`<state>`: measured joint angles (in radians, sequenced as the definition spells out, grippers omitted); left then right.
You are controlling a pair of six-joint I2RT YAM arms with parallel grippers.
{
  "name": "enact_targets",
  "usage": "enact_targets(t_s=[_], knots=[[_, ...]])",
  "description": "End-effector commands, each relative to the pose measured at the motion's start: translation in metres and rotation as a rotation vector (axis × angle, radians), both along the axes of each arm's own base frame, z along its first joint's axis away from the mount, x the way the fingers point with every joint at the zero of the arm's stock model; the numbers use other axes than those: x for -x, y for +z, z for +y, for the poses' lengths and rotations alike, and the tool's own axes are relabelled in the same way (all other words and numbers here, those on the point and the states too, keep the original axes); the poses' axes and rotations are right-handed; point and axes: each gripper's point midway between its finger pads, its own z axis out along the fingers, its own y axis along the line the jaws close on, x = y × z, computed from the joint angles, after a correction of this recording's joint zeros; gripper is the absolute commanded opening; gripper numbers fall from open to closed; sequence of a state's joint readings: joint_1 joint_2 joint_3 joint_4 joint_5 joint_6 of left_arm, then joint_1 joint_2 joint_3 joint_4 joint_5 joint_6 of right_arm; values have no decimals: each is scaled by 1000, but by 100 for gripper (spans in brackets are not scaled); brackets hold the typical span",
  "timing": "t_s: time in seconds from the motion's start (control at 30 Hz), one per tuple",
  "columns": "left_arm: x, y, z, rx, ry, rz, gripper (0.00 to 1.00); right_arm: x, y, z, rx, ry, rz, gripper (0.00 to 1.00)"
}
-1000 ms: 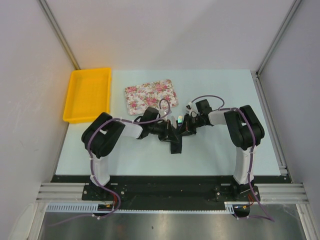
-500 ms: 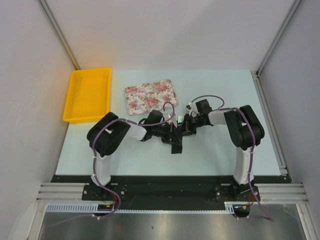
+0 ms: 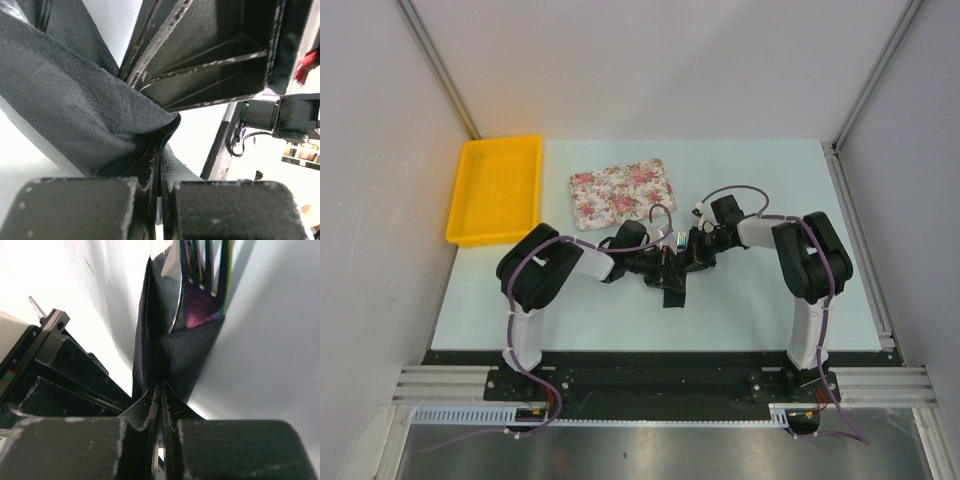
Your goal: Place the utensils on the paper napkin and roll it up
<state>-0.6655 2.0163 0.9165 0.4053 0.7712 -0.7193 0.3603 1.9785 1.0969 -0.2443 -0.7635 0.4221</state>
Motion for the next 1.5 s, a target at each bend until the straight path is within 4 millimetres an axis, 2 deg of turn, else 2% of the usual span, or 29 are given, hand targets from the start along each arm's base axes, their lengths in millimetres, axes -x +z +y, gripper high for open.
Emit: enact_targets(t_s=[0.0,0.17,0.43,0.53,0.77,0.93,1.07,1.2,1.33,1.47], knots=[[17,-26,7,-72,-44,29,0,-10,13,-9,36,9,-63,6],[17,-16,3,-50,-63,-5,0,-13,5,-7,20,2,-60,6],[18,-6,-7,-31,-116,-44,0,-14,-23,-7,44,-13,-15,5],[22,-1,-11,-14,-146,-68,0,-14,-25,-8,51,-19,-11,5],[25,-13,-12,-9,-149,-21,0,-9,-25,-9,55,-12,-4,4],[28,-34,-5,-55,-136,44,0,-14,-9,-13,51,-3,-24,5],[29,-49,5,-104,-110,84,0,-22,29,-12,31,20,-89,6],[27,-56,10,-127,-98,97,0,-28,53,-16,32,28,-137,9],[24,-56,7,-125,-102,91,2,-24,55,-24,28,19,-100,15],[23,-52,6,-118,-106,87,4,-17,46,-25,29,18,-68,33]])
